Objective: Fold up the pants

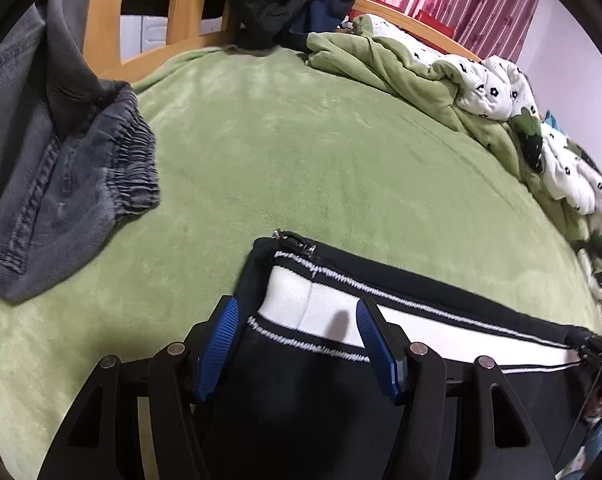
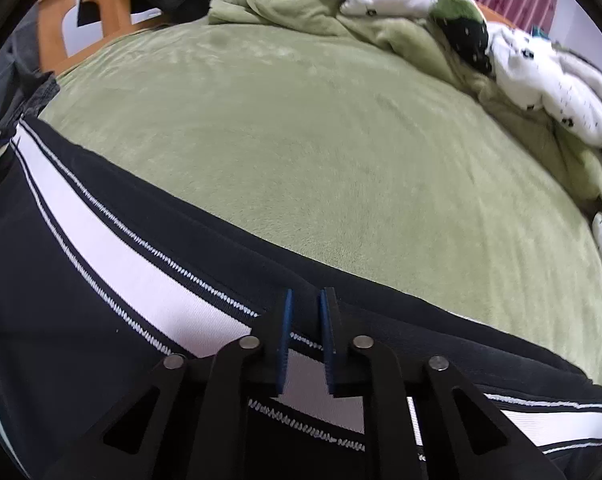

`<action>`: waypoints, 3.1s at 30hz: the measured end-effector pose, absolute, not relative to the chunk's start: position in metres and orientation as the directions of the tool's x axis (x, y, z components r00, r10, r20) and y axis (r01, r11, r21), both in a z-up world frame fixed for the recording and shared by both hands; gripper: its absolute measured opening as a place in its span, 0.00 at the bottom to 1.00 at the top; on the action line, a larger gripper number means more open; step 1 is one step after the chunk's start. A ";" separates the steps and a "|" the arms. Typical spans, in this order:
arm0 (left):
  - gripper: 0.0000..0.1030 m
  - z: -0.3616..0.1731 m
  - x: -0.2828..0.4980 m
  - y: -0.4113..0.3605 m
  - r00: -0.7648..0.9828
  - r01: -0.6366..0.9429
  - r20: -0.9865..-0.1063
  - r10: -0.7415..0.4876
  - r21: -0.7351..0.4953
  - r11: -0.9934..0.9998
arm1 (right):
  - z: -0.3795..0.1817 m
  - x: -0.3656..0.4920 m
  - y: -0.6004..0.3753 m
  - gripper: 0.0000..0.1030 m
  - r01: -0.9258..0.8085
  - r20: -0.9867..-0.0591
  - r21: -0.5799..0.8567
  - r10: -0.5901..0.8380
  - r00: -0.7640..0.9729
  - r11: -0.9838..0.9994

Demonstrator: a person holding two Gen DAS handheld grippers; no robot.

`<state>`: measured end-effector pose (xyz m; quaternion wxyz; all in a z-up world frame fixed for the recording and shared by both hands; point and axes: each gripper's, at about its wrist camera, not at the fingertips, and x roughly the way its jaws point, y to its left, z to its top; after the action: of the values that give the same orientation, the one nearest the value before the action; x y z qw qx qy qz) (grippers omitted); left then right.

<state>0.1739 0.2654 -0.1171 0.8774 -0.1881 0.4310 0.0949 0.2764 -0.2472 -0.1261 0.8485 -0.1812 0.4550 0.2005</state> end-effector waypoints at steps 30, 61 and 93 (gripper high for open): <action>0.48 -0.125 0.197 0.263 0.570 -0.371 -0.815 0.104 -0.143 0.917 | -0.103 0.289 -0.277 0.30 -0.330 -0.759 0.010 0.222 0.612 0.944; 0.55 -0.101 0.007 0.238 0.654 -0.377 -0.755 0.036 -0.285 0.881 | -0.058 0.195 -0.282 0.39 -0.058 -0.762 -0.019 0.023 0.647 0.998; 0.52 -0.163 -0.005 0.278 0.697 -0.439 -0.702 -0.145 -0.578 0.688 | -0.079 0.168 -0.258 0.39 -0.107 -0.827 -0.037 0.030 0.561 0.994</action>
<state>-0.0046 0.2777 -0.1628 0.8367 -0.3852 0.3791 0.0880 0.1680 -0.2579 -0.0794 0.8824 -0.0414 0.4671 0.0386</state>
